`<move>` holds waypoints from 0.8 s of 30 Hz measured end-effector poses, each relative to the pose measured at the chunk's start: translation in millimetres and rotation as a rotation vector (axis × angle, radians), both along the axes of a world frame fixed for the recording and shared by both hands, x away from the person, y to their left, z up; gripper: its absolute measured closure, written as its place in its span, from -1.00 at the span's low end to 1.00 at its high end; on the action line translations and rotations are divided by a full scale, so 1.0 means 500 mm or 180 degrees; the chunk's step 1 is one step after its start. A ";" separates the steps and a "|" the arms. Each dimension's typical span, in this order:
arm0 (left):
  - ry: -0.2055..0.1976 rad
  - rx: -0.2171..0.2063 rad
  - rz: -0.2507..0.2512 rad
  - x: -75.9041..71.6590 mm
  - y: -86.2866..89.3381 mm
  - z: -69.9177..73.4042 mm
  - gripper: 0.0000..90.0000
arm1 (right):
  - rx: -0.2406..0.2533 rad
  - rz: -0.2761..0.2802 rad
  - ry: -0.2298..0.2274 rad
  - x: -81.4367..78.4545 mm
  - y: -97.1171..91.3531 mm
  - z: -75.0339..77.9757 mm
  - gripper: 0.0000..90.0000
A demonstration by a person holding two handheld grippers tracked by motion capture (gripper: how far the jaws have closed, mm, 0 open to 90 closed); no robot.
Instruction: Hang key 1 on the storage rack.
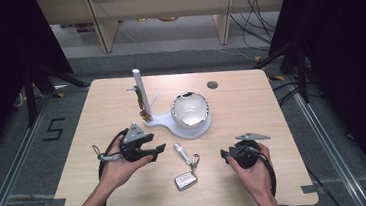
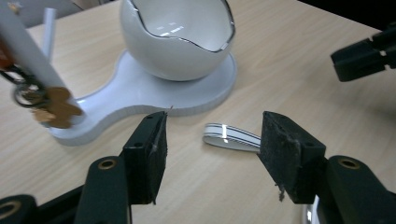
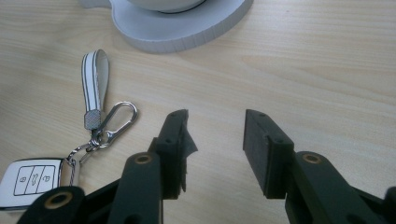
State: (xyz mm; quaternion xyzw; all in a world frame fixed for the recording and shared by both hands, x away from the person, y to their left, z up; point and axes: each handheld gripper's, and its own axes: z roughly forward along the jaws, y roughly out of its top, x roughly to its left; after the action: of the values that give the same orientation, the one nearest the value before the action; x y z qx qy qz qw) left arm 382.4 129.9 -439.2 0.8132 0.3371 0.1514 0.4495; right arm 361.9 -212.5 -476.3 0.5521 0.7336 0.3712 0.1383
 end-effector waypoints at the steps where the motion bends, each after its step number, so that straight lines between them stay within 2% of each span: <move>1: 0.0016 0.0007 -0.0038 -0.001 -0.003 -0.002 -0.06 | -0.0002 -0.0021 0.0026 0.000 0.001 0.000 0.34; 2: 0.0044 0.0045 -0.0098 -0.005 -0.008 -0.005 -0.05 | -0.0006 -0.0017 0.0027 0.000 0.001 0.000 0.34; 3: 0.0078 0.0044 -0.0094 -0.008 -0.011 -0.008 -0.04 | 0.0014 0.0026 0.0035 -0.001 0.000 0.002 0.34; 6: 0.0180 0.0051 -0.0199 -0.013 -0.024 -0.016 -0.04 | -0.0005 -0.0002 0.0055 -0.001 0.002 0.002 0.34; 10: 0.0305 0.0143 -0.0335 -0.020 -0.045 -0.023 -0.05 | 0.0013 0.0025 0.0036 0.000 0.002 -0.001 0.34; 14: 0.0419 0.0204 -0.0458 -0.023 -0.072 -0.025 -0.03 | -0.0042 0.0017 0.0041 0.002 0.003 -0.001 0.34; 15: 0.0445 0.0254 -0.0505 -0.022 -0.076 -0.025 -0.02 | 0.0072 -0.0042 0.0138 -0.004 0.010 0.002 0.34; 16: 0.0475 0.0247 -0.0497 -0.022 -0.080 -0.025 -0.01 | 0.0084 -0.0022 0.0097 -0.002 0.011 0.000 0.34; 18: 0.0543 0.0265 -0.0523 -0.021 -0.088 -0.028 0.00 | 0.0081 -0.0083 0.0211 -0.006 0.014 0.004 0.34; 19: 0.0576 0.0293 -0.0534 -0.020 -0.093 -0.031 0.01 | -0.0029 0.0008 0.0071 0.000 0.007 0.000 0.34; 24: 0.0688 0.0321 -0.0547 -0.013 -0.110 -0.041 0.05 | -0.0047 0.0008 0.0087 0.000 0.007 0.001 0.34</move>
State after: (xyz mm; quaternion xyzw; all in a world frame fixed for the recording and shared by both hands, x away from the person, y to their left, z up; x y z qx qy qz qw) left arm 375.9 74.8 -459.8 0.8722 0.3046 0.0406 0.3805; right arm 361.6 -208.8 -475.7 0.5552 0.7389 0.3584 0.1318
